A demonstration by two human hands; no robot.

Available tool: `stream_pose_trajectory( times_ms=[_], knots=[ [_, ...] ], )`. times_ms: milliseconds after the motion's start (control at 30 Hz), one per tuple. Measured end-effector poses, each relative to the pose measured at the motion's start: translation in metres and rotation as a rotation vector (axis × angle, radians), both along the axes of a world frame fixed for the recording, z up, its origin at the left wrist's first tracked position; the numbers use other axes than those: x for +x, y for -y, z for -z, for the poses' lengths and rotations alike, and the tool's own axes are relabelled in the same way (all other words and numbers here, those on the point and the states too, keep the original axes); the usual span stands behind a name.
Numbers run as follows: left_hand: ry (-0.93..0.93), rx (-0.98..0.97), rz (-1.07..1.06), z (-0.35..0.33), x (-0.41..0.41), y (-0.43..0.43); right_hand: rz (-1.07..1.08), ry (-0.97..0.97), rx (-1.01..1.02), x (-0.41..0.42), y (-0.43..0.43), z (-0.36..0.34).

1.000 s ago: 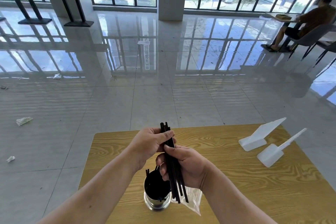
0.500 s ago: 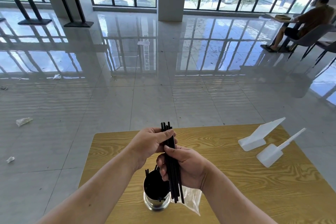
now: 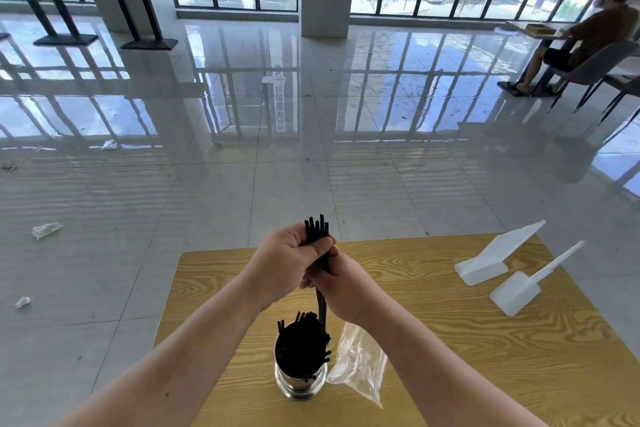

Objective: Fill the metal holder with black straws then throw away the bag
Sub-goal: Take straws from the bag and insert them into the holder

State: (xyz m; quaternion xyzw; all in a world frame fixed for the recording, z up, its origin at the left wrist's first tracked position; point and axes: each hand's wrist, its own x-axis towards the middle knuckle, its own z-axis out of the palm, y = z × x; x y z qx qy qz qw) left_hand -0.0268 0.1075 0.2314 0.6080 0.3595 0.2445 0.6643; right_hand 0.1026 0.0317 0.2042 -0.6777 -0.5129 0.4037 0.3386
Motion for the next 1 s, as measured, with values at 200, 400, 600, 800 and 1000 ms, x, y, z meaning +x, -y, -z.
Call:
stream_pose_trajectory(
  times_ms=[200, 400, 600, 800, 1000],
  knots=[
    [-0.219, 0.199, -0.003, 0.027, -0.016, 0.008, -0.114, 0.338, -0.017, -0.006, 0.009, 0.025],
    [-0.343, 0.357, 0.021, 0.047, -0.034, 0.025, -0.187, 0.312, -0.093, -0.021, 0.019, 0.045],
    [-0.41, 0.39, 0.038, 0.064, -0.044, 0.029, -0.23, 0.292, -0.173, -0.033, 0.018, 0.058],
    [-0.446, 0.399, 0.001, 0.073, -0.047, 0.025, -0.128, 0.209, -0.131, -0.022, 0.02, 0.062],
    [-0.627, 0.446, -0.016, 0.082, -0.051, 0.015, 0.124, 0.272, -0.048, 0.004, 0.021, 0.061]
  ],
)
